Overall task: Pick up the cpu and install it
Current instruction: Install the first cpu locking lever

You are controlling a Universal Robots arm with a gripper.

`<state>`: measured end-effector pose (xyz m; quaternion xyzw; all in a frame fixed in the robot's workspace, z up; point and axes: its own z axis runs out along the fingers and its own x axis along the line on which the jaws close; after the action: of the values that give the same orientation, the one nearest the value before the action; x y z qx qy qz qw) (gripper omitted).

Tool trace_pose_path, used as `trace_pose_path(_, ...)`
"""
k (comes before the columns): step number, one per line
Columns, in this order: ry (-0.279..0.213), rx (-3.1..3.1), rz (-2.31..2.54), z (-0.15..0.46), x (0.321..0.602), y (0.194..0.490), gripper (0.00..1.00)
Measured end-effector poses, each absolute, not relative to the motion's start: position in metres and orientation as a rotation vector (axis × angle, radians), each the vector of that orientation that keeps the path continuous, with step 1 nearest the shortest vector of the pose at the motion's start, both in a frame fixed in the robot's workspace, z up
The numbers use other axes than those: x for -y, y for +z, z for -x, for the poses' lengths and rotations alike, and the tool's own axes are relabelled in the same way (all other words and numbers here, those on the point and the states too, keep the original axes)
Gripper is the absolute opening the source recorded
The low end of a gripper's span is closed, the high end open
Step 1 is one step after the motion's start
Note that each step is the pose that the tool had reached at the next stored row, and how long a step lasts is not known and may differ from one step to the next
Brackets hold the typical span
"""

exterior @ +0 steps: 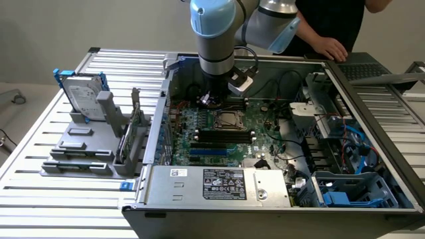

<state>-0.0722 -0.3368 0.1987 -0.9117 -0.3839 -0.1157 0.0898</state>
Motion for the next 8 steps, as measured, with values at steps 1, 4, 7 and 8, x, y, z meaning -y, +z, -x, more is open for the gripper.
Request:
trace_pose_path(1, -0.344, 1.142, 2.711, 0.0721, 0.3367, 0.1986, 0.11)
trace_pose_path(4, -0.344, 1.141, 2.711, 0.0718, 0.3364, 0.1984, 0.11)
trace_pose_path(7, -0.344, 1.142, 2.711, 0.0714, 0.3363, 0.1981, 0.11)
trace_pose_path(8, -0.344, 1.141, 2.711, 0.0713, 0.3363, 0.1980, 0.11)
